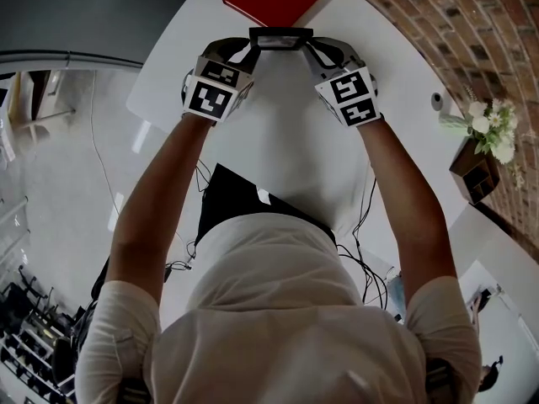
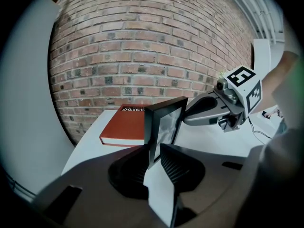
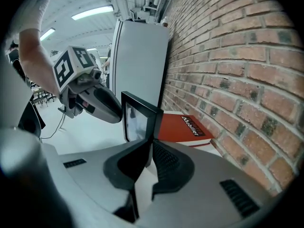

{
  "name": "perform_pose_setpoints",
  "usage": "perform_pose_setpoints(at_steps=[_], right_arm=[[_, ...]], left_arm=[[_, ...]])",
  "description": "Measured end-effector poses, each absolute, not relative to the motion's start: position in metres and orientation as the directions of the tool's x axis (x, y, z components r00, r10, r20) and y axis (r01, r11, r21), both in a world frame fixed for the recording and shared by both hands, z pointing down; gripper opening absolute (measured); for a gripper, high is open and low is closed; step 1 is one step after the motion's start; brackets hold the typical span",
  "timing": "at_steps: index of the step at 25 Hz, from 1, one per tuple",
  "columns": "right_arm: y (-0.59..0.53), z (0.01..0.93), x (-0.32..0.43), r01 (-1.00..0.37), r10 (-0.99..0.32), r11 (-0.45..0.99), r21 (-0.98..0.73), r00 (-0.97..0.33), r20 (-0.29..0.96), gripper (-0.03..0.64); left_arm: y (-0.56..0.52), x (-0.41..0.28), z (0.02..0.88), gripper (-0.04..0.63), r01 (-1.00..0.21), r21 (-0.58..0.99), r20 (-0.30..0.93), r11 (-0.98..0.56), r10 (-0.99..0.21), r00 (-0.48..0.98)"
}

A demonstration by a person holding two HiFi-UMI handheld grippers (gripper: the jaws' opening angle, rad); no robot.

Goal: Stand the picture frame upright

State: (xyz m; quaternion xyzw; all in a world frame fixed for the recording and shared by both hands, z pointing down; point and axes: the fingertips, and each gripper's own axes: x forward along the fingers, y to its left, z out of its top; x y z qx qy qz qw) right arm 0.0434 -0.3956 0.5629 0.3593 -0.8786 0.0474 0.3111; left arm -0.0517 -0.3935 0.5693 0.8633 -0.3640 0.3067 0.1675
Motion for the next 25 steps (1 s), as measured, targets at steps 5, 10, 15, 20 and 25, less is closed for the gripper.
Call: perform_pose_setpoints(at_steps=[5,10,15,20,25], right_arm=[[-0.3955,0.5626,0.0429,-0.671,-0.605,0.732,0.12,-0.558,0.569,0.032],[-0.3973,0.5631,0.0432,-0.675,-0.61,0.729,0.118,-0.562,0.559,0.033],[-0.3975,0.5621,0.0422,-0.678,-0.611,0.727,0.11,-0.565,0.555,0.034],[-0.3964,0.5628,0.0431,-0.68,-0.608,0.726,0.102,-0.565,0.558,0.034],[-0.3948,0.5638,0.0432,-0.68,-0.604,0.727,0.096,-0.566,0.562,0.034]], left_arm=[[-0.3935,-0.0525,0.5694,0.072,-0.733,0.066,0.652,-0.677,-0.526,0.545],[-0.394,-0.0531,0.5701,0.074,-0.734,0.068,0.652,-0.676,-0.527,0.545],[-0.395,-0.0539,0.5692,0.075,-0.736,0.077,0.649,-0.672,-0.527,0.549],[-0.3946,-0.0537,0.57,0.075,-0.741,0.087,0.646,-0.666,-0.528,0.551],[-0.395,-0.0534,0.5701,0.08,-0.742,0.087,0.645,-0.665,-0.529,0.551]])
